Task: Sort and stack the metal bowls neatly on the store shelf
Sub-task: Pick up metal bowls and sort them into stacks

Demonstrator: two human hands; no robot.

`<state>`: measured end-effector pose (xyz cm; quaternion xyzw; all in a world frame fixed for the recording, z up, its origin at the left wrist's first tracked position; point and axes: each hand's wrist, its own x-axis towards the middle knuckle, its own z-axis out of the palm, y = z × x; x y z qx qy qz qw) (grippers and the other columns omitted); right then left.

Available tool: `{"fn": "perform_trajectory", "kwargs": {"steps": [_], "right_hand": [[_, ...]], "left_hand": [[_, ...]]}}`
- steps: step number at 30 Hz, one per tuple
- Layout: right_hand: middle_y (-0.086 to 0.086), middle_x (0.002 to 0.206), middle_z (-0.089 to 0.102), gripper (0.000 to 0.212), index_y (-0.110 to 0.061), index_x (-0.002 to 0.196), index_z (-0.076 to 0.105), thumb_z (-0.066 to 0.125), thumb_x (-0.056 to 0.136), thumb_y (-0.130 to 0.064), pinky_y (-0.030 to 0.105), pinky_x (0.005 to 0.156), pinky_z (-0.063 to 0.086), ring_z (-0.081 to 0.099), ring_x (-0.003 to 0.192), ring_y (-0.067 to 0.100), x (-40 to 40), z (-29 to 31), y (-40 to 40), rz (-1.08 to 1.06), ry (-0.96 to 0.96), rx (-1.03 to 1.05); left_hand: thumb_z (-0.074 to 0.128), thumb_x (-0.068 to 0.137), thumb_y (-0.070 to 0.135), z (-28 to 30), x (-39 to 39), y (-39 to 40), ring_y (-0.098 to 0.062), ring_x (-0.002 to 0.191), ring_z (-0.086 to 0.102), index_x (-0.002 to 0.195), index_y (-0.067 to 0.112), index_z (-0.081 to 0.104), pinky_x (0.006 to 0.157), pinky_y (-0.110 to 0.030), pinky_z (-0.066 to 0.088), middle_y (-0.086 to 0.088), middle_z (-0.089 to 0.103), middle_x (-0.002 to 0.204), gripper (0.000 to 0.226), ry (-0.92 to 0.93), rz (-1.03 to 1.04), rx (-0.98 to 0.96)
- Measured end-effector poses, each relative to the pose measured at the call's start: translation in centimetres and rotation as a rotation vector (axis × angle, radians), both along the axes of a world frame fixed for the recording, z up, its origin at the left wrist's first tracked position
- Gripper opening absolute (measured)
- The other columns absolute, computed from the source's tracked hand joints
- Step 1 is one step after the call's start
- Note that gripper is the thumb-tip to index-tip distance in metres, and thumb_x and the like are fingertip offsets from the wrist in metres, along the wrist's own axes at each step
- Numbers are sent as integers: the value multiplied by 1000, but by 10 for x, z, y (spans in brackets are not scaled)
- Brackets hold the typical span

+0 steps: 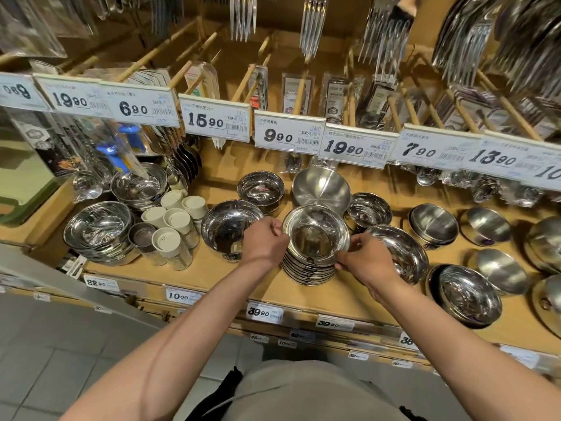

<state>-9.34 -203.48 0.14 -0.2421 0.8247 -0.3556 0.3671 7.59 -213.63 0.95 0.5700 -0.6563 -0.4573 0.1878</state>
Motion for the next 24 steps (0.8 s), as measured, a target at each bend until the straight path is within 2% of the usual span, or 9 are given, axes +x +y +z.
{"fn": "perform_trajectory", "kwargs": {"steps": [5, 10, 12, 14, 16, 18, 19, 21, 24], "right_hand": [[11, 99, 73, 29, -11, 98, 66, 82, 75, -10, 53, 94, 57, 70, 101, 34, -3, -6, 2, 4, -11, 7], [10, 90, 77, 13, -15, 99, 62, 71, 91, -19, 55, 90, 58, 75, 89, 32, -3, -11, 4, 11, -44, 2], [12, 101, 75, 14, -15, 102, 63, 63, 95, -27, 56, 94, 56, 71, 100, 35, -2, -13, 6, 18, -22, -4], [13, 120, 70, 33, -12, 120, 64, 55, 97, -34, 55, 102, 52, 64, 115, 36, -2, -15, 7, 26, -21, -12], [14, 136, 64, 51, -10, 139, 57, 48, 97, -39, 53, 109, 46, 58, 128, 35, -1, -15, 7, 26, -44, -11], [12, 141, 61, 55, -13, 143, 55, 43, 97, -41, 53, 113, 42, 53, 134, 34, -1, -16, 8, 17, -76, -10], [11, 140, 62, 51, -16, 139, 58, 40, 98, -41, 53, 112, 43, 54, 132, 33, -1, -16, 8, 3, -107, -13], [8, 126, 67, 39, -21, 123, 66, 36, 103, -38, 46, 97, 55, 62, 117, 28, 1, -18, 9, -43, -243, -35], [-3, 115, 68, 35, -32, 109, 65, 32, 108, -44, 33, 71, 58, 63, 109, 18, 5, -20, 9, -94, -428, -69]], "left_hand": [[64, 91, 7, -5, -2, -3, -2, 74, 54, 97, 16, 64, 59, -11, 35, 3, 65, 90, 11, 3, -3, 12], [62, 94, 14, -10, -2, -2, -7, 77, 58, 86, 25, 59, 60, -14, 37, 8, 62, 85, 14, -9, 6, 10], [58, 97, 21, -13, -1, 0, -12, 85, 61, 105, 20, 66, 65, -16, 41, 8, 63, 89, 10, -34, -2, 25], [51, 103, 30, -16, 2, 4, -7, 79, 57, 133, 15, 61, 62, -7, 42, 9, 64, 96, 36, -29, -30, 51], [41, 107, 39, -18, 2, 8, -11, 92, 58, 142, 17, 57, 80, -14, 46, 2, 67, 120, 44, 9, -32, 114], [33, 108, 45, -22, 1, 10, -19, 114, 58, 126, 26, 64, 105, -36, 46, 0, 64, 131, 40, 84, -16, 227], [32, 107, 48, -22, 0, 12, -23, 117, 61, 113, 31, 65, 107, -44, 48, 0, 65, 127, 37, 163, 2, 335], [34, 105, 54, -23, 0, 13, -28, 115, 65, 106, 36, 62, 104, -49, 52, -6, 67, 127, 33, 301, 44, 524], [38, 103, 57, -30, 3, 13, -28, 126, 60, 132, 35, 57, 99, -46, 55, -7, 61, 140, 41, 389, 24, 583]]}}
